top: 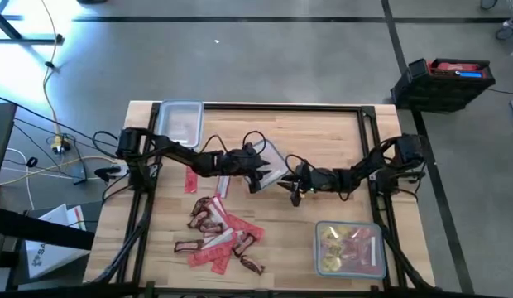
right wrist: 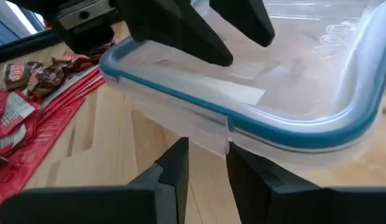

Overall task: Sort candy
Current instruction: Open the transparent bin

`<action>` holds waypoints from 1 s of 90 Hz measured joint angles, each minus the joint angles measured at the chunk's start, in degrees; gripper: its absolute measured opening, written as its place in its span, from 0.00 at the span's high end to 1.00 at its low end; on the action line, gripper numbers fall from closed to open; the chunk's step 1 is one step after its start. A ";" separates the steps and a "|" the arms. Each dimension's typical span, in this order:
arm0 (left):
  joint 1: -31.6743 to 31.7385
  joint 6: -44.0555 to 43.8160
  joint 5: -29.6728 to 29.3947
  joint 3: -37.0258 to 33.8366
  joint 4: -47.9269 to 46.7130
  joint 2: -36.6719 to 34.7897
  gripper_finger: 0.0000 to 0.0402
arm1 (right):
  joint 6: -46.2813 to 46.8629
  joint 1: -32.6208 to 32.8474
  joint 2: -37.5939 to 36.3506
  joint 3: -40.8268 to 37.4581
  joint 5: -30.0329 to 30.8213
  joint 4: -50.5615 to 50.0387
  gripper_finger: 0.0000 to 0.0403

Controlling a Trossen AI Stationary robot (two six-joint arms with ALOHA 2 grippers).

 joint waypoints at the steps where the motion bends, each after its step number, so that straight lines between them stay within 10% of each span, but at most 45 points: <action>1: 0.00 0.00 0.00 0.00 0.01 0.01 0.69 | 0.01 -0.01 0.00 0.00 -0.30 0.11 0.81; 56: -1.20 0.22 -0.61 -0.22 -1.92 -3.39 0.69 | 2.53 0.12 -5.23 0.46 -12.53 -6.03 0.81; 90: -5.44 2.12 -13.41 -0.24 -28.57 -20.71 0.69 | 1.06 0.15 -20.48 0.35 -4.87 -25.88 0.81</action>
